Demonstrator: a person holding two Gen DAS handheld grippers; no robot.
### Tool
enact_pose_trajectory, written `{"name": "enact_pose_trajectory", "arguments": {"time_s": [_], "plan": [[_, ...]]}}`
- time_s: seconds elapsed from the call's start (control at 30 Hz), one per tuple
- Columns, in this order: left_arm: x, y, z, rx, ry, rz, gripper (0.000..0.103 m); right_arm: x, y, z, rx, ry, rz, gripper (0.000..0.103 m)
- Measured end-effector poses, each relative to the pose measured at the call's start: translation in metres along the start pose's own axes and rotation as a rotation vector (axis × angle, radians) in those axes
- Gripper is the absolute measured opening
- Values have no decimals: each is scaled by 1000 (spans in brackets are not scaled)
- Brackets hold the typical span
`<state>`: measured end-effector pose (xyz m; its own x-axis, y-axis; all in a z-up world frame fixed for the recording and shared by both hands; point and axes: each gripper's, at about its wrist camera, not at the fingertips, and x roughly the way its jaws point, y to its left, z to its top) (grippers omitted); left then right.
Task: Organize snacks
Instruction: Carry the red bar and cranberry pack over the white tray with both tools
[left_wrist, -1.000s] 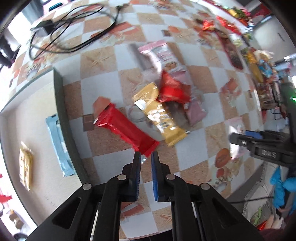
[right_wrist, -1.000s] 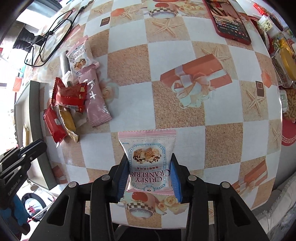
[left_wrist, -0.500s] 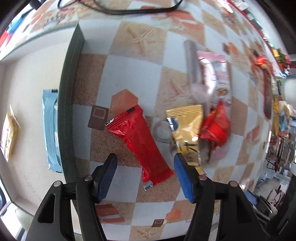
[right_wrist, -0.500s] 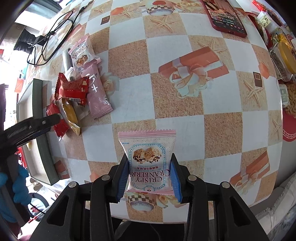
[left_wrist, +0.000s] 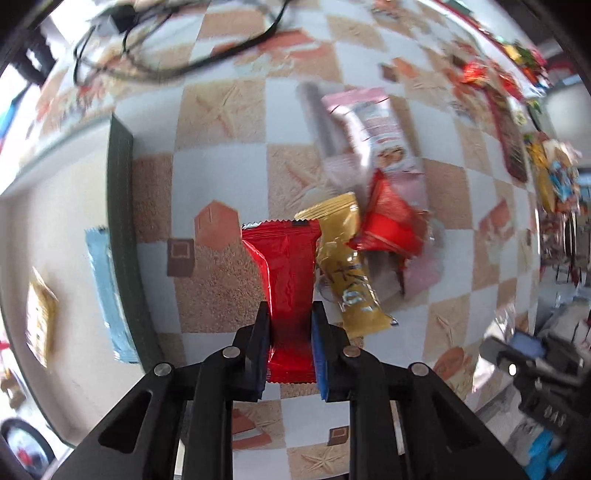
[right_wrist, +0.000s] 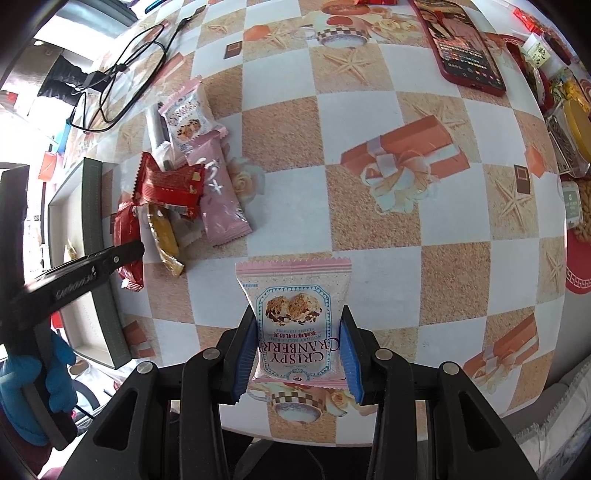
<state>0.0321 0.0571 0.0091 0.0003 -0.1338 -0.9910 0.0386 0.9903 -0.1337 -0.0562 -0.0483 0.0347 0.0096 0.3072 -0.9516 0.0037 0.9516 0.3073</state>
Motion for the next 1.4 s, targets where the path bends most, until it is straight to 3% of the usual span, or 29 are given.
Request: {"name": "enact_pose_trajectory", "arguments": {"time_s": [0.43, 0.73, 1.03, 1.4], "plan": [[-25, 13, -15, -11, -76, -67, 22, -6, 40, 10, -69, -22, 23, 43], [-46, 45, -34, -54, -126, -51, 22, -3, 82, 18, -137, -13, 54, 43], [-58, 91, -60, -92, -141, -2, 22, 8, 167, 20, -298, -1, 86, 43], [-47, 149, -97, -184, -103, 28, 22, 32, 257, 13, -441, 31, 109, 43]]}}
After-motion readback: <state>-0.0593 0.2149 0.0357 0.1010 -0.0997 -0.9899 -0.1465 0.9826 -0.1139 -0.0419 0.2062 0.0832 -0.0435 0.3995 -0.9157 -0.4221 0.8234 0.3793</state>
